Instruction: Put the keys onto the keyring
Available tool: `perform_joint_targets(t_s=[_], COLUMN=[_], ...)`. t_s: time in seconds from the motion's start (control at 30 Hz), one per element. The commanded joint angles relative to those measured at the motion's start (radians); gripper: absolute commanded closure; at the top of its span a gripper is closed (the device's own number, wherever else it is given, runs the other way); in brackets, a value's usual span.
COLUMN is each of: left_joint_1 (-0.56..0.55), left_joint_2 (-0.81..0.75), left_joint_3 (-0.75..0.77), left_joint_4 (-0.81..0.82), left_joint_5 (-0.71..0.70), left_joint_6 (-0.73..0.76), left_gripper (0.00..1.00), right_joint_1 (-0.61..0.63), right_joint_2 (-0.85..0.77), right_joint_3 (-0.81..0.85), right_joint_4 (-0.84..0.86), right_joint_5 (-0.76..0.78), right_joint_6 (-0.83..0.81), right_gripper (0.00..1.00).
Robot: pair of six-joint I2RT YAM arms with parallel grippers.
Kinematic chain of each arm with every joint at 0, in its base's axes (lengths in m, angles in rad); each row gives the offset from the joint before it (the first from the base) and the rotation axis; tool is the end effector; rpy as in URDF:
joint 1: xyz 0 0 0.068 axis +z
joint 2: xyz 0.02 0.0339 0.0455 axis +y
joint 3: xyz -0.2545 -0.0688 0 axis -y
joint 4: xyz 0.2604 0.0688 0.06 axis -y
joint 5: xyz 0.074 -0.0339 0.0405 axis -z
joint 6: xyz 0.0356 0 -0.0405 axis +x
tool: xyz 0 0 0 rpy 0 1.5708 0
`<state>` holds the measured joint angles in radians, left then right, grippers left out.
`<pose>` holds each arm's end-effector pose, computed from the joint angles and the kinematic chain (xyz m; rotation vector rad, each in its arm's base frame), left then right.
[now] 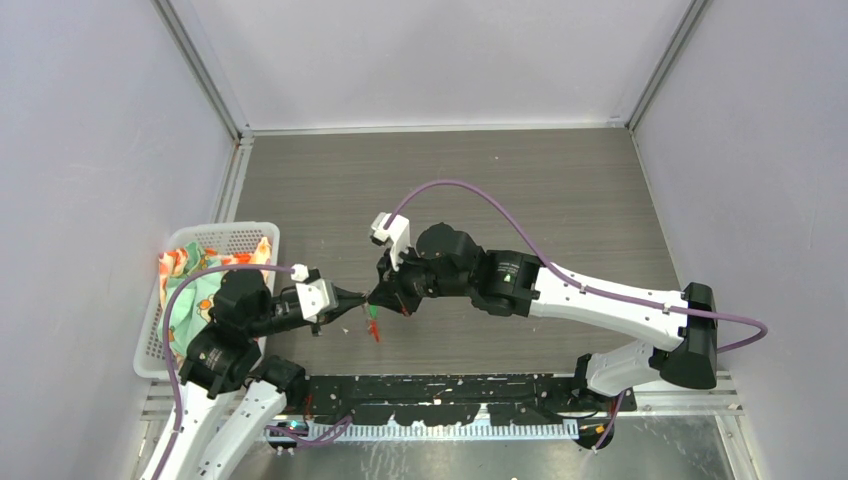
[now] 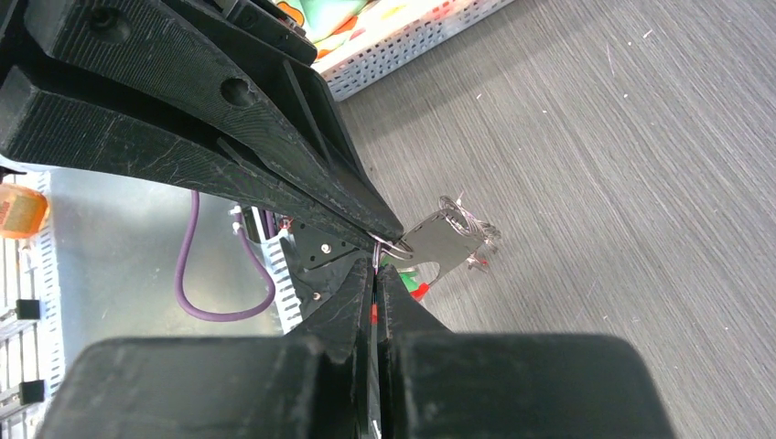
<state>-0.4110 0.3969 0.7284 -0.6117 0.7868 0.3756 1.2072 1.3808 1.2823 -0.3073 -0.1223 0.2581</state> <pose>0.0882 -0.0660 0.3259 1.1734 1.4041 -0.7481 0.1159 0.3169 0.3544 -1.0519 1.8592 1.0376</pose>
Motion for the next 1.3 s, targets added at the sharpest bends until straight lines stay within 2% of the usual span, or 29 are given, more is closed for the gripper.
perform_joint_targets(t_s=[0.0, 0.97, 1.27], left_joint_1=[-0.003, -0.003, -0.003], left_joint_2=[-0.017, -0.044, -0.041], left_joint_3=[0.003, -0.007, -0.009], left_joint_4=[0.012, 0.055, 0.070], left_joint_5=[0.076, 0.106, 0.115], left_joint_6=[0.009, -0.014, -0.018], left_gripper=[1.00, 1.00, 1.00], right_joint_1=[-0.020, -0.105, -0.146], right_joint_2=[-0.012, -0.014, 0.004], right_joint_3=[0.017, -0.032, -0.032], right_joint_4=[0.044, 0.117, 0.139], right_joint_5=[0.019, -0.099, -0.205], right_joint_6=[0.024, 0.150, 0.206], right_gripper=[0.99, 0.99, 0.99])
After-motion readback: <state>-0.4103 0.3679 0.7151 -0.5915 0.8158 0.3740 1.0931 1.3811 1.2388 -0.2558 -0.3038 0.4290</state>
